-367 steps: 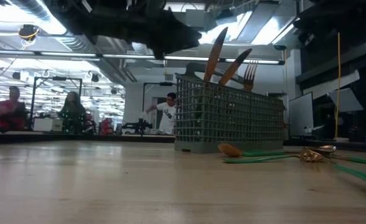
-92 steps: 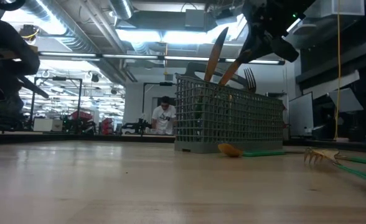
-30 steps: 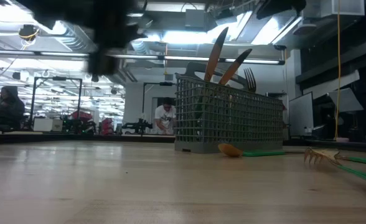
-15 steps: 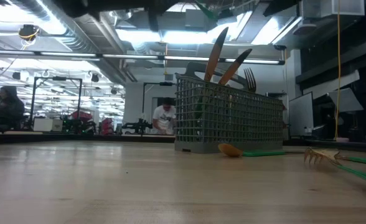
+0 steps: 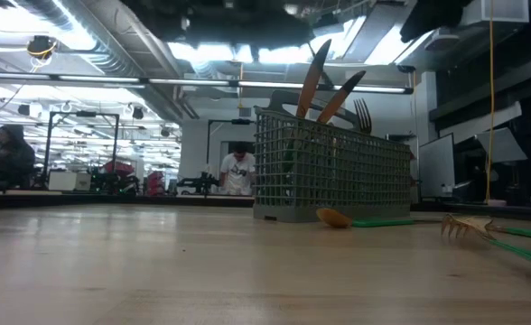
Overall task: Sort silverware
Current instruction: Put the left fork into the basket
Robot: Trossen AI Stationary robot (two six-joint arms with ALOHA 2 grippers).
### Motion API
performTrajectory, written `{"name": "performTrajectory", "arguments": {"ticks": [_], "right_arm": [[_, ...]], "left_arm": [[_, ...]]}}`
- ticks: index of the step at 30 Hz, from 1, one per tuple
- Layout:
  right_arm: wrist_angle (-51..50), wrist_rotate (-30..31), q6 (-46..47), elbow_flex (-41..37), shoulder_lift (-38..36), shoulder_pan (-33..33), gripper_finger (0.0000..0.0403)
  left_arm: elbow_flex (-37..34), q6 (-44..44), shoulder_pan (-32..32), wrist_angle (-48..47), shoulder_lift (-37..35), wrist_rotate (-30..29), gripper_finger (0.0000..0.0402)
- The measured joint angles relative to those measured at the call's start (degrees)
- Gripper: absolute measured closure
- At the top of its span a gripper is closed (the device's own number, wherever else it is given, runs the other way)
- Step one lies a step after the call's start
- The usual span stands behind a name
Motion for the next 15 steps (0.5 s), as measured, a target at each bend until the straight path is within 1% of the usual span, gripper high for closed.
{"name": "performTrajectory", "arguments": {"ticks": [3, 7, 10, 15], "right_arm": [[-0.8, 0.0, 0.6, 0.0, 0.0, 0.0, 0.0292], [-1.5, 0.0, 2.0, 0.0, 0.0, 0.0, 0.0292], [-2.1, -0.2, 2.2, 0.0, 0.0, 0.0, 0.0292], [-2.9, -1.1, 2.5, 0.0, 0.0, 0.0, 0.0292]], "left_arm": [[3.7, 0.0, 0.5, -1.0, 5.0, 1.0, 0.0321], [8.3, 0.8, 0.4, -5.2, 10.3, 2.2, 0.0318], [10.6, 3.7, -0.1, -8.3, 12.6, 2.4, 0.0318], [11.8, 8.1, -1.6, -12.7, 13.7, 2.4, 0.0317]]}}
